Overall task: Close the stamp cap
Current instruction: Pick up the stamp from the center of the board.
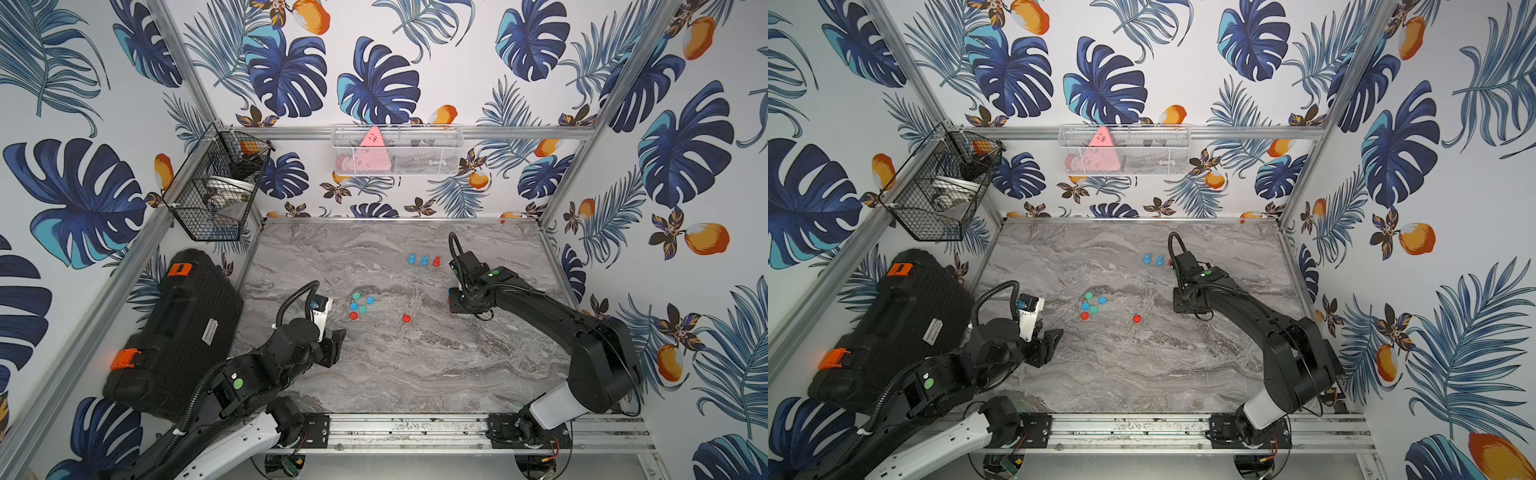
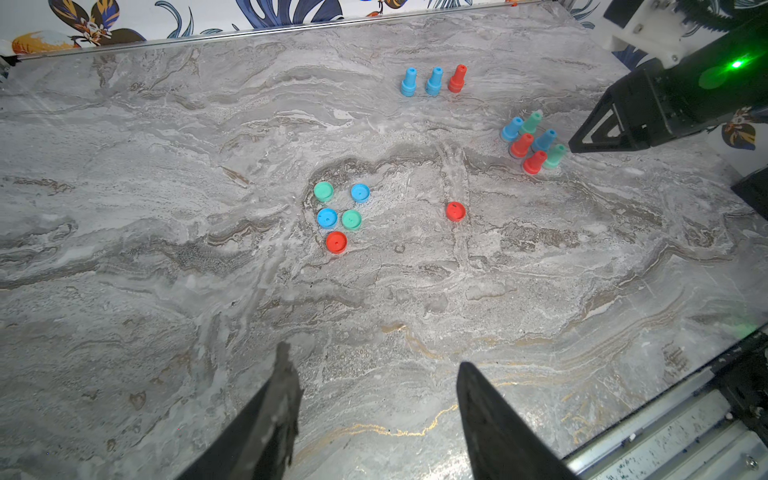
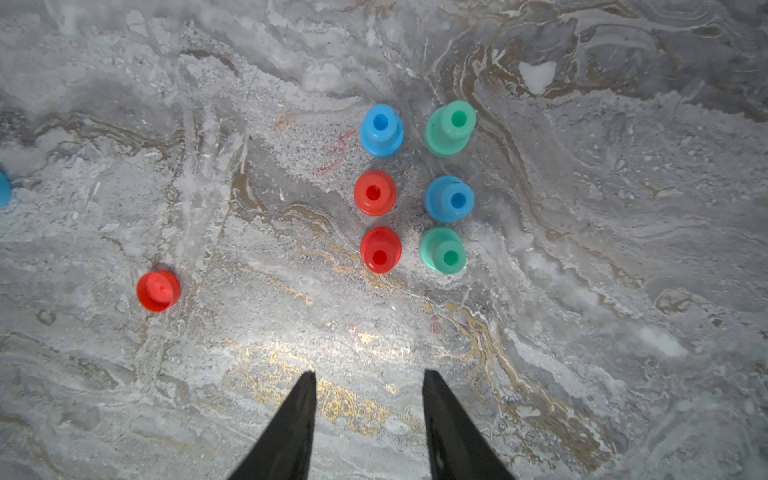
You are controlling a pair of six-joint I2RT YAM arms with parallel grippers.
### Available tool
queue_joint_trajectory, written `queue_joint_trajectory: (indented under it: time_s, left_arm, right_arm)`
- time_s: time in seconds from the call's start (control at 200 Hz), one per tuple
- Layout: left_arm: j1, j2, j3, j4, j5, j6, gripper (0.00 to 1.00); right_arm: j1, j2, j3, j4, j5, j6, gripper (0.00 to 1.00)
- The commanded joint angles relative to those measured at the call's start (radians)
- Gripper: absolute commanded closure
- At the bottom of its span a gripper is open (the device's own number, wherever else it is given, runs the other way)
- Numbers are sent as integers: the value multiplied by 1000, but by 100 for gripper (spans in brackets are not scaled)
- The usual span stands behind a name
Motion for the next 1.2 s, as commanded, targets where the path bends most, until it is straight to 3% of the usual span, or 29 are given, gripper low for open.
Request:
queue_joint_trajectory:
  time_s: [0.0,0.32,1.196]
  left_arm:
    - [0,-2,0,17,-17,11,35]
    - [0,-7,-3,17,-20,11,35]
    - [0,-10,-4,18,-19,12,35]
  right_arm:
    - [-8,30,5,30,-42,-13,55]
    - [-9,138,16,63,-54,-18,57]
    - [-12,250,99,45,30,-38,61]
